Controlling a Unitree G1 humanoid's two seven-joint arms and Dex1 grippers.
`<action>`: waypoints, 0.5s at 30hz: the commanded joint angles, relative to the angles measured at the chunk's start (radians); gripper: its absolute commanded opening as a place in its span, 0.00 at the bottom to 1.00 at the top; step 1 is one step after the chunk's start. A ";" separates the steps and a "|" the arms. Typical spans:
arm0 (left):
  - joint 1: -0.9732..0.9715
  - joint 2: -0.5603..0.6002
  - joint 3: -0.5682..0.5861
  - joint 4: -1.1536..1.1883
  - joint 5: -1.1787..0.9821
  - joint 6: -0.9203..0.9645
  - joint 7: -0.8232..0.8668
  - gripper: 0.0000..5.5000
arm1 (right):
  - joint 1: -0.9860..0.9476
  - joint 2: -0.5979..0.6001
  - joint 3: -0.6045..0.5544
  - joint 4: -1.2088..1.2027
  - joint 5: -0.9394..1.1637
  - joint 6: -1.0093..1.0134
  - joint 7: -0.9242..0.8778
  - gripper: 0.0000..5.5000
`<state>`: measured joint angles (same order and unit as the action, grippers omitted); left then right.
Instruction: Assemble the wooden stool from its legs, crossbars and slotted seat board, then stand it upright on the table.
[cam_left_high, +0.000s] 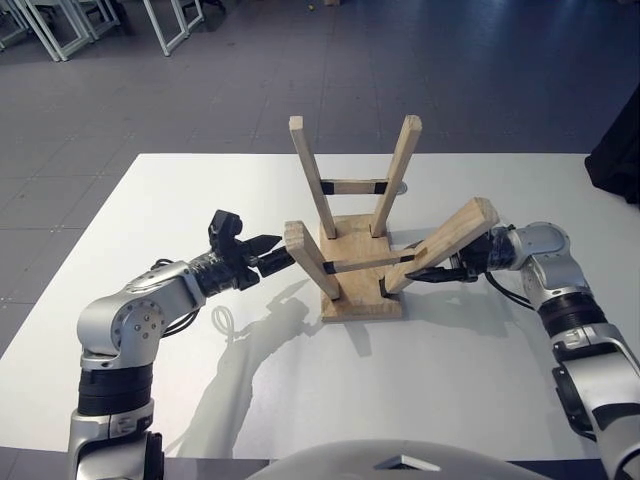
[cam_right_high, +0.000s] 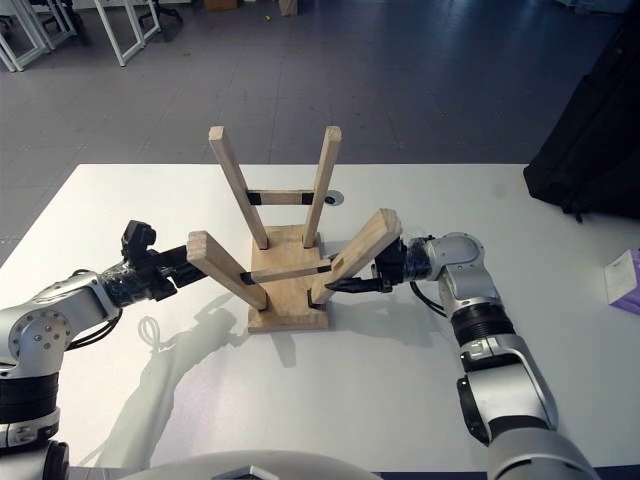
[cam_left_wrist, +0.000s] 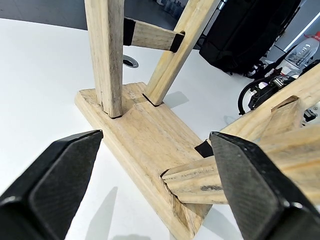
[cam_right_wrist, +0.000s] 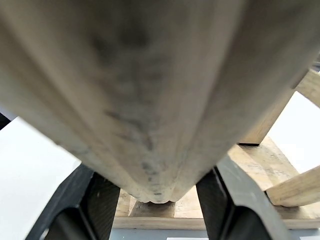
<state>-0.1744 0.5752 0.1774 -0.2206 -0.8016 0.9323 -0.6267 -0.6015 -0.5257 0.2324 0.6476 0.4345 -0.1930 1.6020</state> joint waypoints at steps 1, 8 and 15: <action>-0.026 0.018 -0.019 0.015 0.019 0.001 -0.019 0.72 | -0.003 -0.032 0.016 0.034 -0.022 -0.020 0.012 0.37; -0.014 0.019 0.003 0.016 0.023 0.003 -0.010 0.72 | 0.059 -0.007 0.029 -0.014 -0.105 0.010 -0.042 0.37; -0.053 0.037 0.075 0.095 0.083 -0.035 0.054 0.72 | 0.104 0.038 0.012 -0.086 -0.189 0.093 -0.319 0.37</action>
<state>-0.2027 0.5942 0.2332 -0.1426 -0.7385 0.9117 -0.5924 -0.5485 -0.4896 0.2247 0.5435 0.3288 -0.1489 1.3520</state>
